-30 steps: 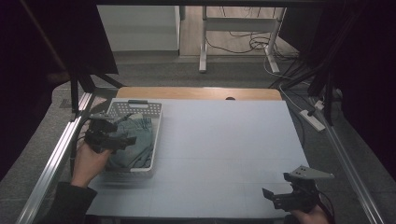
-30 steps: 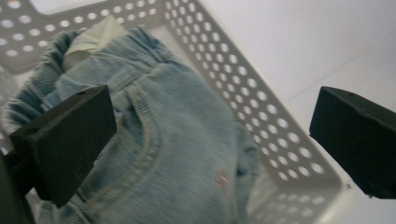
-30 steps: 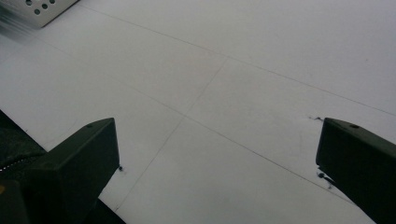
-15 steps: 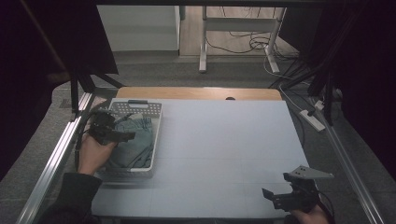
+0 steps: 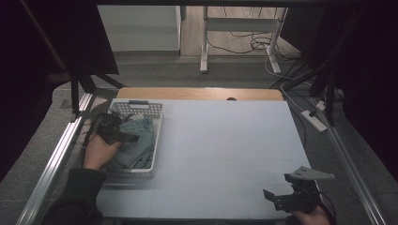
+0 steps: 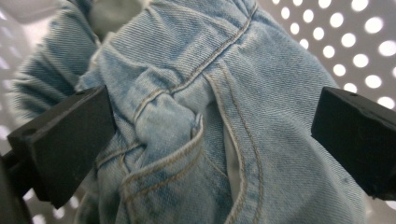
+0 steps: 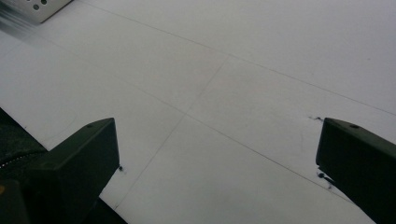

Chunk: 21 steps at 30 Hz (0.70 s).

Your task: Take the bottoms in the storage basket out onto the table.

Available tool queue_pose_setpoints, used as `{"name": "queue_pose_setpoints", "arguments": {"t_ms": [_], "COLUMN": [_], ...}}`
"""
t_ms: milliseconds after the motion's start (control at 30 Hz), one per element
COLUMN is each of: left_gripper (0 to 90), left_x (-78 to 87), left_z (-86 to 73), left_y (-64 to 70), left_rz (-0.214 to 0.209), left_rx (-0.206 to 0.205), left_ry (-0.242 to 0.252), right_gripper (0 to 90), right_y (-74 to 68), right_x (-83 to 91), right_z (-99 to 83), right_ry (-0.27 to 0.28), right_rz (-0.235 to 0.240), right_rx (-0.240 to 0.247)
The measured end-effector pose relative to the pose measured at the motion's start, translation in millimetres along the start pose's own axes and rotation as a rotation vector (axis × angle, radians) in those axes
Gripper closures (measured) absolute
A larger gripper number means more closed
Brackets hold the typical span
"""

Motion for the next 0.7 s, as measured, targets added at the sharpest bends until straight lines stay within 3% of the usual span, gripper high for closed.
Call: {"name": "queue_pose_setpoints", "arguments": {"t_ms": [267, 433, 500, 700], "left_gripper": [0.0, 0.0, 0.0, 0.0], "left_x": [-16.3, -24.9, -30.5, -41.9], "left_z": [-4.0, -8.6, -10.0, -8.8], "left_y": [-7.4, -3.8, -0.5, 1.2], "left_rz": [0.022, 0.031, 0.059, 0.135], "left_rx": [0.016, -0.027, -0.061, -0.078], "left_ry": [-0.061, -0.109, -0.151, -0.212], "right_gripper": [0.0, 0.0, 0.0, 0.0], "right_y": [0.0, -0.7, -1.0, -2.4], "right_x": [-0.2, -0.4, -0.8, -1.3], "right_z": [-0.1, -0.2, -0.3, -0.8], "right_ry": [0.0, -0.004, -0.007, -0.015], "right_rz": [0.002, 0.005, 0.004, 0.006], "right_rx": [0.004, 0.007, 0.012, 0.024]}}
Point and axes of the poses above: each handheld gripper's, and its own axes: x roughly backward along the jaws, z roughly out of its top, y roughly to its right, the point moved 5 cm from there along -x, roughly forward along the jaws, and after that the axes turned 8 degrees about y, right-handed, at the moved point
